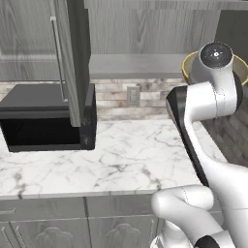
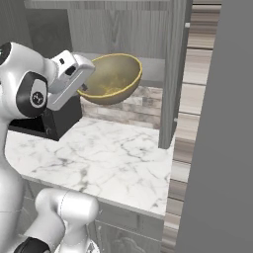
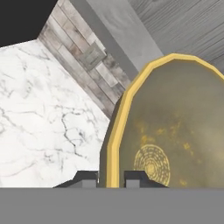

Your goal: Move the bowls from the cabinet to the plates on the dining table.

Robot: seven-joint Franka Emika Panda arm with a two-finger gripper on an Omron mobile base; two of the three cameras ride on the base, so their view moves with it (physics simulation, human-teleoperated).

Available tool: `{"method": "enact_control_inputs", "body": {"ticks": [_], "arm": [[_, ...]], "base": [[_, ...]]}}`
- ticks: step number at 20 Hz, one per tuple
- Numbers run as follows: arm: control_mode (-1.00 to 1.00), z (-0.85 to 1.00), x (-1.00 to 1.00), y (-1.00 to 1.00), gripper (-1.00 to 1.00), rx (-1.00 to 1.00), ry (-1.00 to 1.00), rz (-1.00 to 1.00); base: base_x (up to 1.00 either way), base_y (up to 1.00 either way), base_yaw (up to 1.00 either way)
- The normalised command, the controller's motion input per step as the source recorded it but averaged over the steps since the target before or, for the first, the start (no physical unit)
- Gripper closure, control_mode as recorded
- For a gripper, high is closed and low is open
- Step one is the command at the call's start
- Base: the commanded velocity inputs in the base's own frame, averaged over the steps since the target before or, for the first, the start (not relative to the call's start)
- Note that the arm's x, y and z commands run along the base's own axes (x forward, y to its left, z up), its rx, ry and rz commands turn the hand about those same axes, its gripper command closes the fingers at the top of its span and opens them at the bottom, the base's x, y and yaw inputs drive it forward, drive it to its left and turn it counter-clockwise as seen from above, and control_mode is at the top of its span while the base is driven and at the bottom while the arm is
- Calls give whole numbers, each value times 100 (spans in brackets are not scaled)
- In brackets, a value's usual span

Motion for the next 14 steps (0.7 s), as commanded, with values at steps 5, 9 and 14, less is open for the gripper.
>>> {"method": "enact_control_inputs", "body": {"ticks": [5, 9, 14], "arm": [[-100, -2, -25, 8, 100, 0, 0, 1], [-100, 0, -22, 7, 100, 0, 0, 0], [-100, 0, -22, 7, 100, 0, 0, 1]], "base": [[0, 0, 0], [0, 0, 0], [0, 0, 0]]}}
